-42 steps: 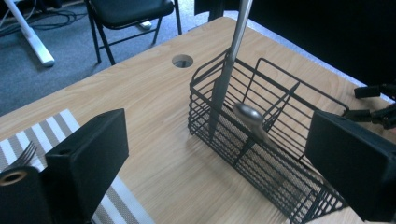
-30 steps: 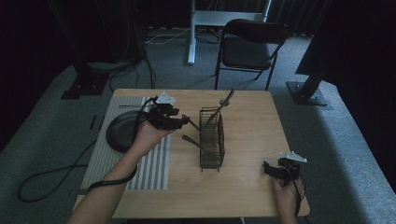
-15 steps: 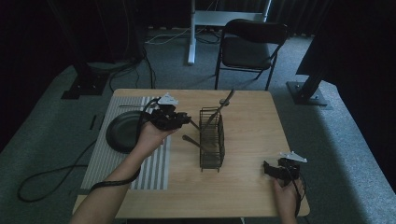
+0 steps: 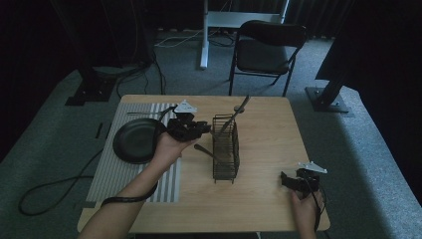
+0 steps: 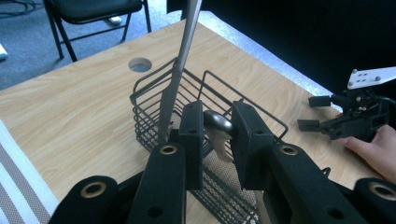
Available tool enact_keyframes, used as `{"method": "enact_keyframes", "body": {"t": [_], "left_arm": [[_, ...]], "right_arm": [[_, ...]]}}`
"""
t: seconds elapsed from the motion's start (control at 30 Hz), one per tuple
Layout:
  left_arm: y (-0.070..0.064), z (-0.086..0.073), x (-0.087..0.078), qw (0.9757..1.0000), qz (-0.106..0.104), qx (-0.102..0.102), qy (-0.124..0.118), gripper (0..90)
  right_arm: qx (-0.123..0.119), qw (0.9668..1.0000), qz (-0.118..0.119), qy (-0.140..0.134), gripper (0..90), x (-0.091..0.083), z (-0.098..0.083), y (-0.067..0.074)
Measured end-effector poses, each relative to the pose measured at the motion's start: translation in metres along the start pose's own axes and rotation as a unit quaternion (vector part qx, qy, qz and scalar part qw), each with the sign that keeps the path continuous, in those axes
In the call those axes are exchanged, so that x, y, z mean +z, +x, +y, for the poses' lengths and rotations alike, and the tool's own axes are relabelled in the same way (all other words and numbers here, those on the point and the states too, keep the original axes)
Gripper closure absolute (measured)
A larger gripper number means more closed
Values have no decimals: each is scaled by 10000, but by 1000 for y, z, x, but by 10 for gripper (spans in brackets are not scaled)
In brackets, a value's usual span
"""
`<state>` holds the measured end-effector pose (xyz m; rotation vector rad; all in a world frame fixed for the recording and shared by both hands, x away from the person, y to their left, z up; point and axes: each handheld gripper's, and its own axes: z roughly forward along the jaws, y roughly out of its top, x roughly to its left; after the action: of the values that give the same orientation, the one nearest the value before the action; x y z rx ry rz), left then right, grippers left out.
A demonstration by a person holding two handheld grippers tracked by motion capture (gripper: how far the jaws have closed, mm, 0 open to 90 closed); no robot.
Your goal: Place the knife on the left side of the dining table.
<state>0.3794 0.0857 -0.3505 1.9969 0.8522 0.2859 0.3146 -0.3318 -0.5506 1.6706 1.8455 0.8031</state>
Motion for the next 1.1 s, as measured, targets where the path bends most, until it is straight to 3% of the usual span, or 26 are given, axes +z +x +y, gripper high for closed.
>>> {"method": "enact_keyframes", "body": {"t": [0.27,0.3,0.33,0.37,0.43,0.6,0.73,1.1], "left_arm": [[-10,6,5,9999,100,85,-101,766],[-12,7,5,9998,109,44,-162,771],[-11,8,5,9995,-85,-171,-259,790],[-12,10,4,9994,-80,-181,-288,837],[-16,15,4,9995,49,20,-302,839],[-20,22,7,9994,-95,26,-326,839],[-20,25,-1,9986,-249,-64,-465,839],[-24,37,-28,9969,-284,-8,-729,839]], "right_arm": [[0,10000,1,1,123,0,0,0],[0,10000,0,0,123,0,0,0],[0,10000,0,0,123,0,0,0],[0,10000,2,1,123,0,0,0],[0,10000,1,0,123,0,0,0],[1,10000,1,1,123,0,0,0],[0,10000,1,1,123,0,0,0],[-4,10000,-2,4,123,0,0,0]]}}
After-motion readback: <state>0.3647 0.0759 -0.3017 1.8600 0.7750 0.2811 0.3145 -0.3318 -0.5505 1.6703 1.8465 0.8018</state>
